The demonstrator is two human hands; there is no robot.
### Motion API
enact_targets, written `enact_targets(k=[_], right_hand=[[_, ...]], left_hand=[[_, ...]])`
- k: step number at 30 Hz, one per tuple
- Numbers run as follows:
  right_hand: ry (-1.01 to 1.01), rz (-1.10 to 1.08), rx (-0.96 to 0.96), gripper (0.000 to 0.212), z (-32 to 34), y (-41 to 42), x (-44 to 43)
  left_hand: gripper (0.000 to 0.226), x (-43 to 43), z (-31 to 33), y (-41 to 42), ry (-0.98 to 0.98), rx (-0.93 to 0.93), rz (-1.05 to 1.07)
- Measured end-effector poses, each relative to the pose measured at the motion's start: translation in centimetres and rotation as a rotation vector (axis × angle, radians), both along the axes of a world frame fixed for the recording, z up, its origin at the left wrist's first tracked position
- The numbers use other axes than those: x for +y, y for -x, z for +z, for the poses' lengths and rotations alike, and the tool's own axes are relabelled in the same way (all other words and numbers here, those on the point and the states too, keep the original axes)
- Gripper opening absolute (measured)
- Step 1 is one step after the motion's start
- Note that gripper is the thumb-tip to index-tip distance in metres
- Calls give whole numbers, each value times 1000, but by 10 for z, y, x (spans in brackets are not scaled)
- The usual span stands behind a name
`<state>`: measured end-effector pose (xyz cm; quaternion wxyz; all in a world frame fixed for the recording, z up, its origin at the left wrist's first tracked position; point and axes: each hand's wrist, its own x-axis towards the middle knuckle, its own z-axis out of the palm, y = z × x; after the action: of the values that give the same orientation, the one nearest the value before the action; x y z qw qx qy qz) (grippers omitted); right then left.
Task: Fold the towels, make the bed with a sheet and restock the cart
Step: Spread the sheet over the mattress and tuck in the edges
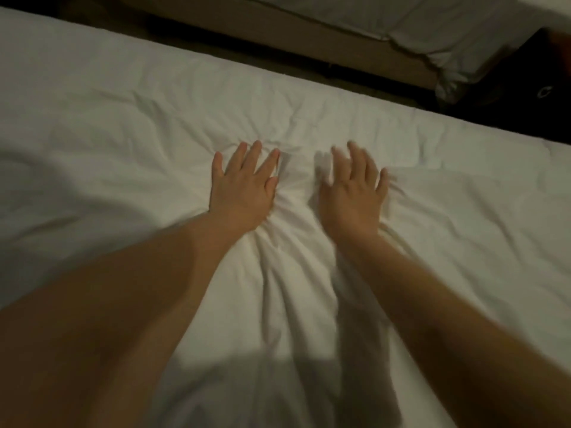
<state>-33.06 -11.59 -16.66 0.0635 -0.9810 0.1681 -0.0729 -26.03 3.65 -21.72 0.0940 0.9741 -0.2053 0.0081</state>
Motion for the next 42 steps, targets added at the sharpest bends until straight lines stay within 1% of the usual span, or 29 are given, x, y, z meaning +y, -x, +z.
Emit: enact_targets(k=[1, 4, 7, 10, 13, 15, 19, 22, 25, 28, 29, 31, 32, 34, 37, 39, 42], right_hand=[[-16, 23, -19, 53, 1, 18, 18], [-89, 5, 159, 56, -18, 51, 52], [-25, -38, 208, 62, -42, 48, 56], [-8, -32, 264, 61, -55, 46, 52], [-31, -32, 273, 57, -50, 45, 52], [-20, -42, 273, 58, -47, 45, 54], [20, -47, 262, 58, -37, 46, 56], [26, -56, 321, 58, -17, 57, 64], [-79, -47, 345, 58, 2, 105, 87], [-198, -2, 313, 60, 18, 172, 121], [-215, 19, 288, 61, 23, 193, 134], [-229, 67, 244, 61, 32, 232, 161], [-241, 92, 244, 60, 37, 250, 177], [-266, 147, 268, 59, 39, 285, 210], [-289, 213, 320, 56, 40, 328, 257], [-302, 235, 379, 55, 40, 352, 284], [-276, 279, 390, 56, 42, 375, 312]], left_hand=[[52, 0, 3, 0, 7, 0, 5], [52, 3, 10, 3, -6, 32, -5], [60, 11, 10, 19, -21, 13, 5], [53, 14, 16, 53, -20, 55, 28], [52, 20, 20, 96, -69, 72, 18], [53, 29, 26, 123, -57, 76, 27], [52, 67, 29, 177, -91, 81, 24], [52, 89, 51, 215, -97, 136, 86], [50, 112, 60, 247, -123, 223, 128], [49, 139, 77, 291, -116, 225, 199], [49, 150, 80, 306, -124, 264, 214], [51, 173, 83, 336, -163, 322, 228], [52, 185, 86, 351, -153, 332, 255], [53, 209, 96, 378, -131, 323, 306], [58, 240, 94, 419, -165, 417, 320], [59, 255, 103, 439, -162, 416, 321], [60, 278, 109, 462, -139, 403, 328]])
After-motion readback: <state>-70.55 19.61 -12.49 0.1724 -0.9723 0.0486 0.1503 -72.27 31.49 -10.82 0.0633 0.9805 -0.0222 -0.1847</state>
